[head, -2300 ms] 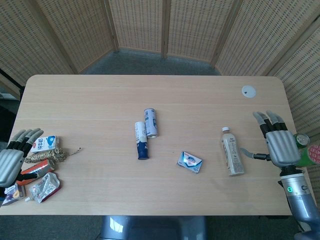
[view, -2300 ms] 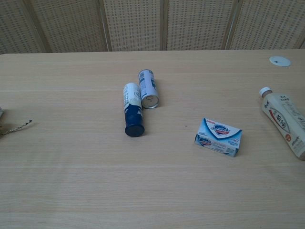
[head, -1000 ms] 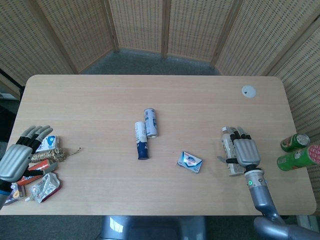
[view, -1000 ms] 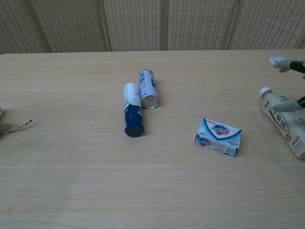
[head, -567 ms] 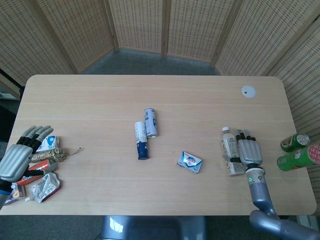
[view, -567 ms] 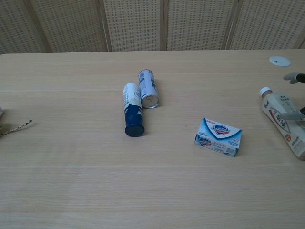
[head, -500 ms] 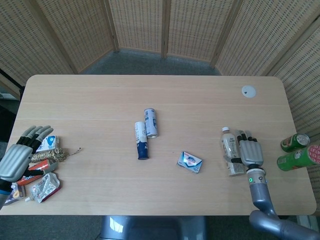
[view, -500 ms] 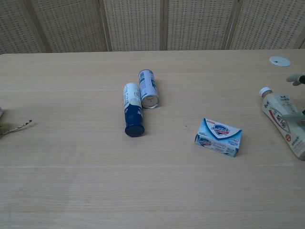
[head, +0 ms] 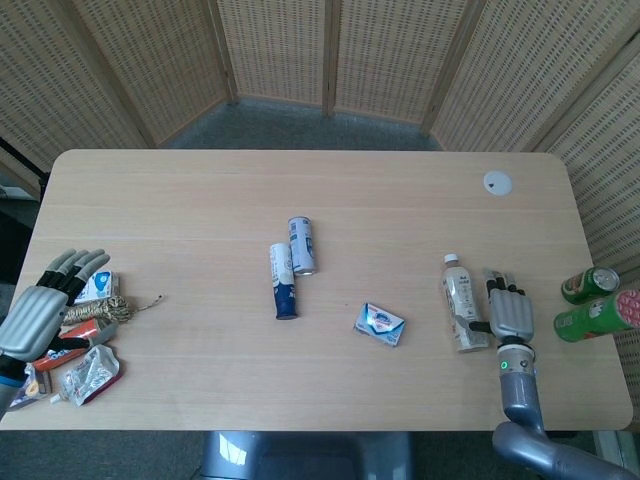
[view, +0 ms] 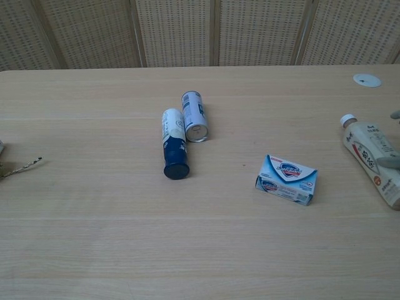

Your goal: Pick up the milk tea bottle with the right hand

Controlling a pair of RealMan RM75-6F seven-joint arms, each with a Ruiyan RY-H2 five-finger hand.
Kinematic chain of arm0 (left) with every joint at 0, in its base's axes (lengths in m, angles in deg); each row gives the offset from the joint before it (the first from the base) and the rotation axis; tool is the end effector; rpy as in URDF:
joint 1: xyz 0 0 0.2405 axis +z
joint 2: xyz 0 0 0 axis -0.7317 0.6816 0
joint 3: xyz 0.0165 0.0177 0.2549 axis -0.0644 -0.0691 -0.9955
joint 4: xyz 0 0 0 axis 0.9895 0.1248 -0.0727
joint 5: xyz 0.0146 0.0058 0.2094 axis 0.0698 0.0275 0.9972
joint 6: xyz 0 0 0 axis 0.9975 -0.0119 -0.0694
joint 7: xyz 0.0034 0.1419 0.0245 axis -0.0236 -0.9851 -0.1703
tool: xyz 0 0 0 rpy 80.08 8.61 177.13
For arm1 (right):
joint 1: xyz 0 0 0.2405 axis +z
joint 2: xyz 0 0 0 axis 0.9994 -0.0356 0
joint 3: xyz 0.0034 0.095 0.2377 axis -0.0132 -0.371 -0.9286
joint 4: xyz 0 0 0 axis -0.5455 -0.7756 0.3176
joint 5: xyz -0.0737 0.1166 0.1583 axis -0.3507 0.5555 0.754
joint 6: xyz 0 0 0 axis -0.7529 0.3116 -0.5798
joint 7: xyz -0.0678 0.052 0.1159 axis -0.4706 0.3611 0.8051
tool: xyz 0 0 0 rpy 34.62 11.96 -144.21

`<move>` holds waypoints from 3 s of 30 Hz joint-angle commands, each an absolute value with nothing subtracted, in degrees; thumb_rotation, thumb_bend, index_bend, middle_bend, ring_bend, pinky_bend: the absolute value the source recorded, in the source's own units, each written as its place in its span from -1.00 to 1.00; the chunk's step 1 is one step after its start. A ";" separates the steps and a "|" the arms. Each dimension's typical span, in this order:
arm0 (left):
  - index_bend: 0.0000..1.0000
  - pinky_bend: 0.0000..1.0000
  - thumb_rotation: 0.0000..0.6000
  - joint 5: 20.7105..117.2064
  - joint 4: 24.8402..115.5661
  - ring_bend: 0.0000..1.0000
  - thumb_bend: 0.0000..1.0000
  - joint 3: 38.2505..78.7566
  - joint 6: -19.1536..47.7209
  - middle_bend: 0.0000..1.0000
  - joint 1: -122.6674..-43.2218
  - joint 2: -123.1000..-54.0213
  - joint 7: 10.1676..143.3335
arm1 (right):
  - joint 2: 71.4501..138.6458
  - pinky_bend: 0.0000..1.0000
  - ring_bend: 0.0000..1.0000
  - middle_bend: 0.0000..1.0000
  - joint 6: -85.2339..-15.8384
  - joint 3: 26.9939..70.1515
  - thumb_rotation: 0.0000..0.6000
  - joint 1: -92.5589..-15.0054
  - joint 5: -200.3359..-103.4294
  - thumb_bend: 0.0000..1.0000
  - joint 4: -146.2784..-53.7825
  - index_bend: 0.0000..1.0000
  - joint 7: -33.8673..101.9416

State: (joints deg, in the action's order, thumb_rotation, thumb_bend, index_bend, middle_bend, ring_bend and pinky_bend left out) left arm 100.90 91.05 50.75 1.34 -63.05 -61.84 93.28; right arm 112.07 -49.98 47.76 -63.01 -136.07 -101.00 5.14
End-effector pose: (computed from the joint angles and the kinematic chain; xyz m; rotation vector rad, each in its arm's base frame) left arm -0.2756 0.2272 0.1702 -1.6396 -1.0009 -1.0731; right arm -0.3125 -0.2988 0.0179 1.3382 -1.1268 0.5064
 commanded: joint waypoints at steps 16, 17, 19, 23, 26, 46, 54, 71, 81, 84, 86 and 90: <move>-1.00 -1.00 0.34 100.63 87.84 -1.00 -0.41 50.19 0.42 -1.00 -62.39 -62.74 96.18 | 113.46 -0.48 -1.00 -1.00 -49.76 46.86 0.21 -61.18 -132.24 -0.77 -102.88 -1.00 0.55; -1.00 -1.00 0.34 100.60 87.73 -1.00 -0.41 50.14 0.31 -1.00 -62.28 -62.69 96.28 | 113.67 -0.48 -1.00 -1.00 -49.39 46.86 0.21 -61.01 -131.95 -0.77 -102.32 -1.00 0.44; -1.00 -1.00 0.34 100.61 87.68 -1.00 -0.41 50.06 0.14 -1.00 -62.15 -62.60 96.32 | 114.00 -0.46 -1.00 -1.00 -48.52 46.80 0.21 -60.61 -131.44 -0.77 -101.41 -1.00 0.31; -1.00 -1.00 0.35 100.57 87.79 -1.00 -0.41 49.99 -0.45 -1.00 -61.76 -62.40 96.31 | 115.24 -0.26 -1.00 -1.00 -46.69 46.27 0.22 -59.43 -131.31 -0.76 -98.67 -1.00 1.02; -1.00 -1.00 0.34 100.53 87.94 -1.00 -0.41 49.86 -0.71 -1.00 -61.48 -62.19 96.15 | 116.33 0.02 -0.90 -0.99 -45.81 45.66 0.42 -58.70 -131.83 -0.74 -96.70 -1.00 2.39; -1.00 -1.00 0.35 100.08 88.53 -1.00 -0.41 49.67 -1.44 -1.00 -60.43 -61.36 95.63 | 118.31 0.99 0.37 0.11 -41.87 44.16 1.00 -55.31 -134.21 -0.56 -91.13 -0.32 5.52; -1.00 -1.00 0.34 99.83 88.89 -1.00 -0.41 49.98 -1.27 -1.00 -60.55 -61.44 94.97 | 115.45 1.00 0.63 0.32 -43.86 43.87 1.00 -55.67 -137.71 -0.44 -95.92 -0.12 7.95; -1.00 -1.00 0.35 99.45 89.38 -1.00 -0.41 50.19 -0.64 -1.00 -60.74 -62.16 94.10 | 99.14 1.00 0.68 0.35 -52.67 35.01 1.00 -56.82 -144.70 -0.44 -121.01 -0.08 15.82; -1.00 -1.00 0.35 99.29 89.68 -1.00 -0.41 50.11 -1.24 -1.00 -60.15 -62.24 93.69 | 92.49 1.00 0.68 0.35 -54.30 30.72 1.00 -55.12 -143.80 -0.44 -128.47 -0.08 15.63; -1.00 -1.00 0.35 99.23 89.73 -1.00 -0.41 50.11 -1.46 -1.00 -59.96 -62.14 93.62 | 91.36 1.00 0.68 0.35 -54.37 30.29 1.00 -54.68 -143.10 -0.44 -129.60 -0.08 15.75; -1.00 -1.00 0.35 99.14 89.74 -1.00 -0.41 50.10 -1.42 -1.00 -59.90 -62.12 93.53 | 90.81 1.00 0.68 0.35 -54.60 30.27 1.00 -54.46 -142.84 -0.44 -130.04 -0.08 15.73; -1.00 -1.00 0.35 99.10 89.75 -1.00 -0.41 50.16 -1.22 -1.00 -59.98 -62.23 93.37 | 90.24 1.00 0.68 0.35 -55.18 30.26 1.00 -54.20 -142.54 -0.44 -130.57 -0.08 16.37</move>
State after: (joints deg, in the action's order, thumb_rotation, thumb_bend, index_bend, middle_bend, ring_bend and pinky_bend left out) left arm 99.11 89.75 50.15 -1.24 -59.97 -62.21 93.39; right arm 90.27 -55.13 30.26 -54.24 -142.58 -130.51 16.31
